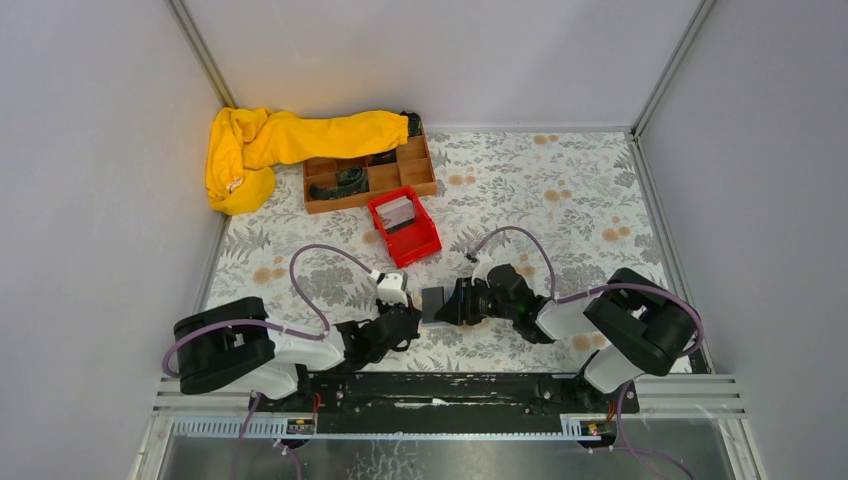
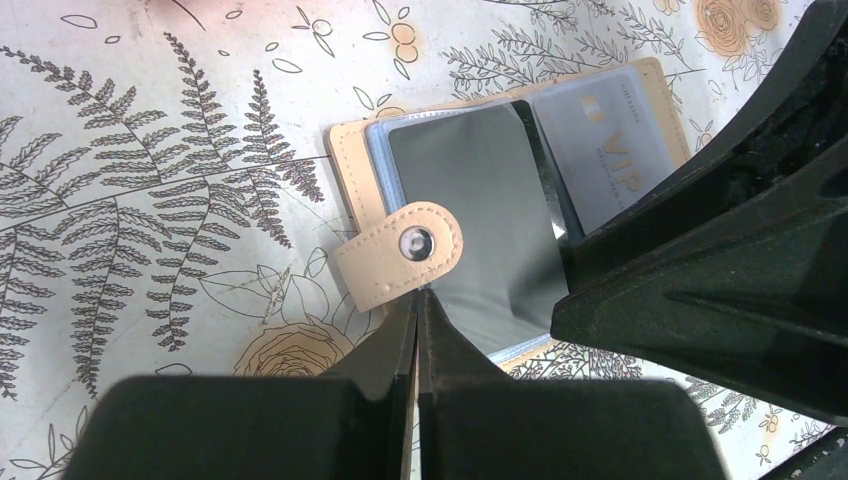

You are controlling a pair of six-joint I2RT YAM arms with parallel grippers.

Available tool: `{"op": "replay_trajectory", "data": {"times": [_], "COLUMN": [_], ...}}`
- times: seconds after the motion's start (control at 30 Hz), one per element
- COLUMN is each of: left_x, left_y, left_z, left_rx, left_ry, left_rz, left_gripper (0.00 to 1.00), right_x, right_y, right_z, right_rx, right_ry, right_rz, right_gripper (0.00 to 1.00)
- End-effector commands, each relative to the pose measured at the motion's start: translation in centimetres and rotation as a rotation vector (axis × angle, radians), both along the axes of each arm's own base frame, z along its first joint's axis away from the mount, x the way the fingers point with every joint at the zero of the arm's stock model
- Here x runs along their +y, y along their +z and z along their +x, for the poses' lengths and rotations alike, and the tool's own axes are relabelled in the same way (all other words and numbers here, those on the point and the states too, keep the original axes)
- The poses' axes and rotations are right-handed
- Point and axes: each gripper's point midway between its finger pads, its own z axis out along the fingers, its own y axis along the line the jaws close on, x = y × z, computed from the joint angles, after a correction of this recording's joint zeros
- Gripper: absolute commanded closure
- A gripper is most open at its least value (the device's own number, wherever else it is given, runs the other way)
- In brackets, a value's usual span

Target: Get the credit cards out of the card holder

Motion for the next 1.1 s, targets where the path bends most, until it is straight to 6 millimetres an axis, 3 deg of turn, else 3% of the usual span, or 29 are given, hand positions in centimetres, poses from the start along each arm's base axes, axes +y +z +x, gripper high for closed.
{"op": "replay_trajectory", "data": {"times": [0.0, 0.23, 0.53, 0.8, 1.07], "left_x": [-1.0, -0.8, -0.6, -0.2, -0.3], "left_y": [0.0, -0.1, 0.0, -0.1, 0.1], "left_z": [-0.8, -0.9, -1.0, -1.1, -1.1], "left_rx": [0.030, 0.032, 0.031, 0.034, 0.026], "left_ry": [-0.047, -0.047, -0.044, -0.042, -0.047], "left_rz": [-0.025, -0.028, -0.036, -0.034, -0.034], "left_gripper": [1.00, 1.00, 1.00, 1.00, 1.00], "right_x": [2.0, 2.0, 2.3, 1.1, -0.3], "right_y": [2.6, 3.8, 2.9, 0.6, 1.8], "right_z": [-1.7, -1.7, -1.7, 0.5, 1.9], "right_rx": [0.003, 0.015, 0.048, 0.074, 0.008], "right_ry": [0.107, 0.101, 0.092, -0.062, -0.137], "right_rz": [0.131, 0.207, 0.221, 0.135, 0.083], "right_gripper": [0.62, 0.63, 0.63, 0.63, 0.63]}}
